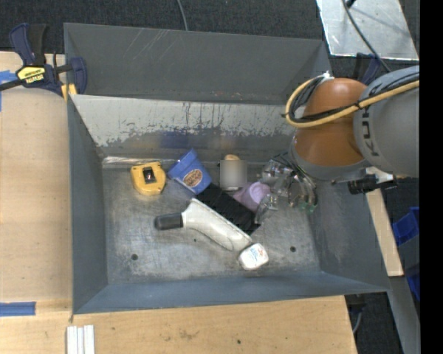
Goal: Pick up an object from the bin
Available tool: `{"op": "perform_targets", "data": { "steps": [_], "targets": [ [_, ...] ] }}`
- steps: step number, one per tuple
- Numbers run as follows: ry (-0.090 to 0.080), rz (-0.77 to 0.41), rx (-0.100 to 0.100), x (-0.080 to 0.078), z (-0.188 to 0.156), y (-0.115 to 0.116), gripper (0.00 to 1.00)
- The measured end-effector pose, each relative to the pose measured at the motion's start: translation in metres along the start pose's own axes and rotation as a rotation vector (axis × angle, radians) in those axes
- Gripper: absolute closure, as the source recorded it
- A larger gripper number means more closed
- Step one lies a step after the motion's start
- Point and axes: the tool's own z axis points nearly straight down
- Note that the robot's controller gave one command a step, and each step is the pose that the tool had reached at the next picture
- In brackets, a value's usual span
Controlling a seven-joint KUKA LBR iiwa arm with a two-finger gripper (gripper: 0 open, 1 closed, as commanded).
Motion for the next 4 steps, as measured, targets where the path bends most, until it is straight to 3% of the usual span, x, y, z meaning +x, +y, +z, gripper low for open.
{"op": "perform_targets", "data": {
  "steps": [1,2,3,4],
  "targets": [
    [0.016,0.006,0.001,-0.001,-0.032,-0.005,1.0],
    [0.008,-0.003,0.0,-0.007,-0.059,-0.003,1.0],
    [0.022,0.002,0.002,-0.002,-0.097,-0.003,1.0],
    [0.015,0.019,0.001,-0.007,-0.159,-0.011,1.0]
  ]
}}
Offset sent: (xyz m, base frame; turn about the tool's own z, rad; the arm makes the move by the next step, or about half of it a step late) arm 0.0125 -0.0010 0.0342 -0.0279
